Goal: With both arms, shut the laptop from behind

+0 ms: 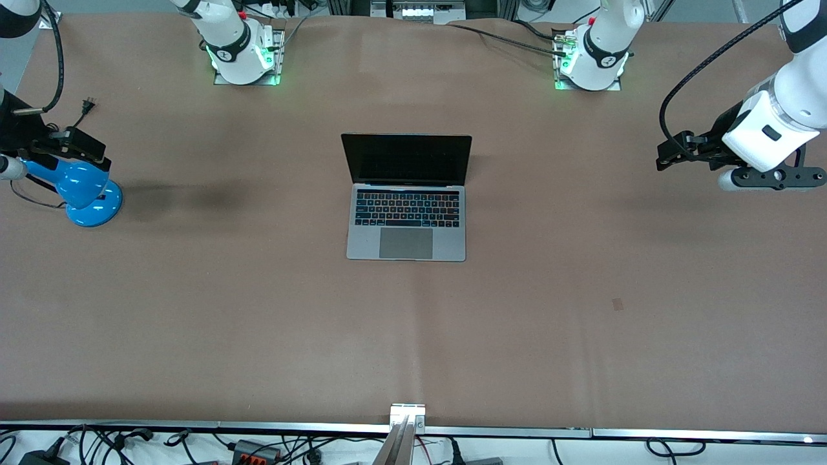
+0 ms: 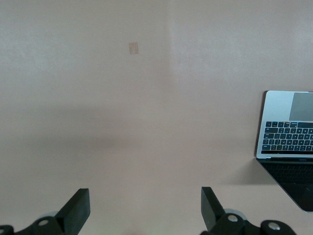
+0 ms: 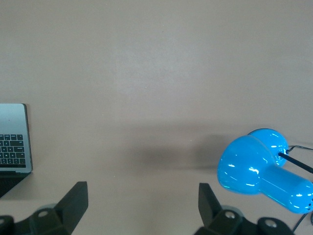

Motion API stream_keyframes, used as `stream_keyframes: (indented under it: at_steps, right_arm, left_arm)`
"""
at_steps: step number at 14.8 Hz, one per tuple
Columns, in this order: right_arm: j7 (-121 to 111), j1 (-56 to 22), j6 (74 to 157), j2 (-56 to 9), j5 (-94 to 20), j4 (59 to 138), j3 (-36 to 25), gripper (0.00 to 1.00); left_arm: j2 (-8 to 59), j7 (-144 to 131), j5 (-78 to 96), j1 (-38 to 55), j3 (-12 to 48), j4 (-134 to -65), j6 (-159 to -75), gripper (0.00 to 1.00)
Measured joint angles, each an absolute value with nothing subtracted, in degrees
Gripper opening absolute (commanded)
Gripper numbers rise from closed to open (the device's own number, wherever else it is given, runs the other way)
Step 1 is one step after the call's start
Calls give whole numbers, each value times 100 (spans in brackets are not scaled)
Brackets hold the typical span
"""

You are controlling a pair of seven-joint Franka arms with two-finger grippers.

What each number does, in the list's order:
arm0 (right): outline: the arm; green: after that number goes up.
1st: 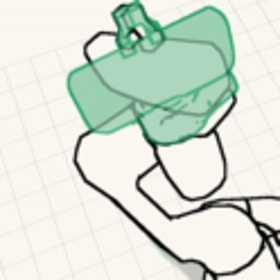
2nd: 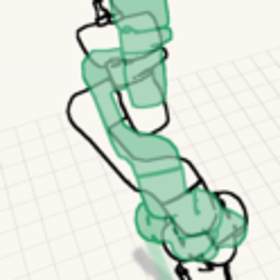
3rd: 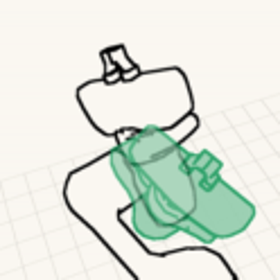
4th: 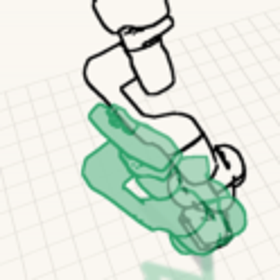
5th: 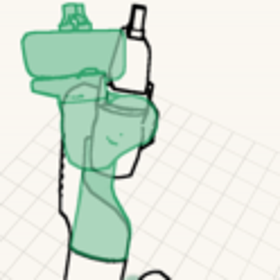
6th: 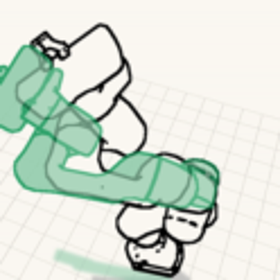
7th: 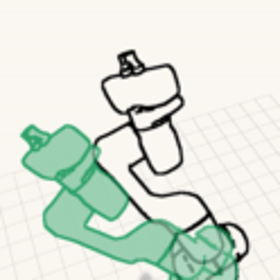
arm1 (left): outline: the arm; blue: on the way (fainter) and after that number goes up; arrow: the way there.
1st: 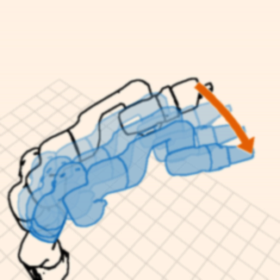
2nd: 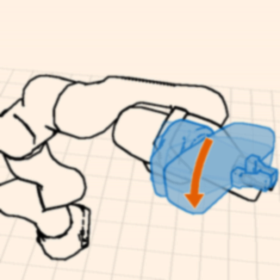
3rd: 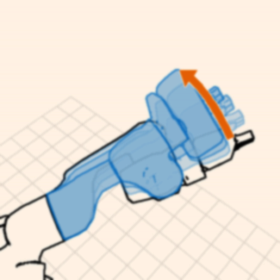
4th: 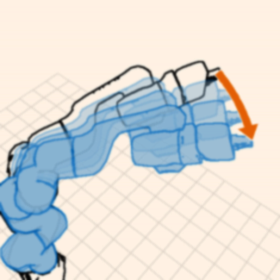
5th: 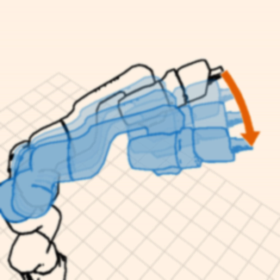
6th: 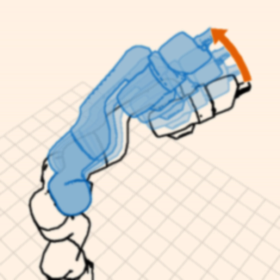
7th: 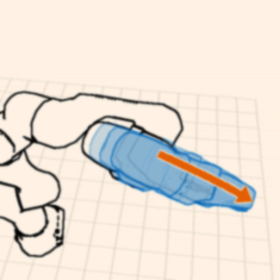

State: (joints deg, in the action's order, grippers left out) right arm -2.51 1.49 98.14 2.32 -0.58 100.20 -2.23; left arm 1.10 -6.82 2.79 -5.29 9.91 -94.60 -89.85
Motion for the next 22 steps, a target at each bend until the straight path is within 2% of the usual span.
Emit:
stream_keyframes:
  at_steps: [8, 9, 11, 12, 13, 15, 16, 17, 18, 21, 22]
  right_arm:
    - [-252, 142, 9817, 234, -57, 10020, -220, 100]
    - [-252, 141, 9816, 234, -57, 10020, -219, 96]
    - [-252, 140, 9815, 234, -57, 10020, -219, 62]
    - [-252, 140, 9813, 234, -57, 10020, -219, 48]
    - [-252, 140, 9810, 234, -57, 10020, -219, 38]
    - [-252, 140, 9793, 234, -57, 10020, -219, 20]
    - [-252, 140, 9776, 234, -57, 10021, -219, 7]
    - [-252, 140, 9760, 234, -57, 10025, -219, 0]
    - [-252, 140, 9750, 234, -57, 10032, -217, 0]
    - [-249, 136, 9685, 233, -57, 10042, -191, 0]
    - [-246, 134, 9665, 232, -57, 10046, -178, 0]
  left_arm:
    - [110, -716, 279, -529, 991, -9460, -8984, 100]
    - [110, -718, 279, -529, 991, -9460, -8984, 100]
    - [110, -722, 279, -529, 991, -9460, -8984, 100]
    - [110, -723, 279, -529, 991, -9460, -8983, 89]
    - [110, -724, 279, -529, 991, -9460, -8983, 68]
    - [110, -731, 279, -529, 991, -9460, -8982, 40]
    - [110, -753, 279, -529, 991, -9460, -8981, 32]
    - [111, -787, 279, -529, 991, -9460, -8979, 31]
    - [111, -833, 279, -530, 990, -9460, -8964, 26]
    - [111, -868, 279, -535, 989, -9460, -8848, 1]
    - [111, -868, 279, -535, 989, -9459, -8820, 1]
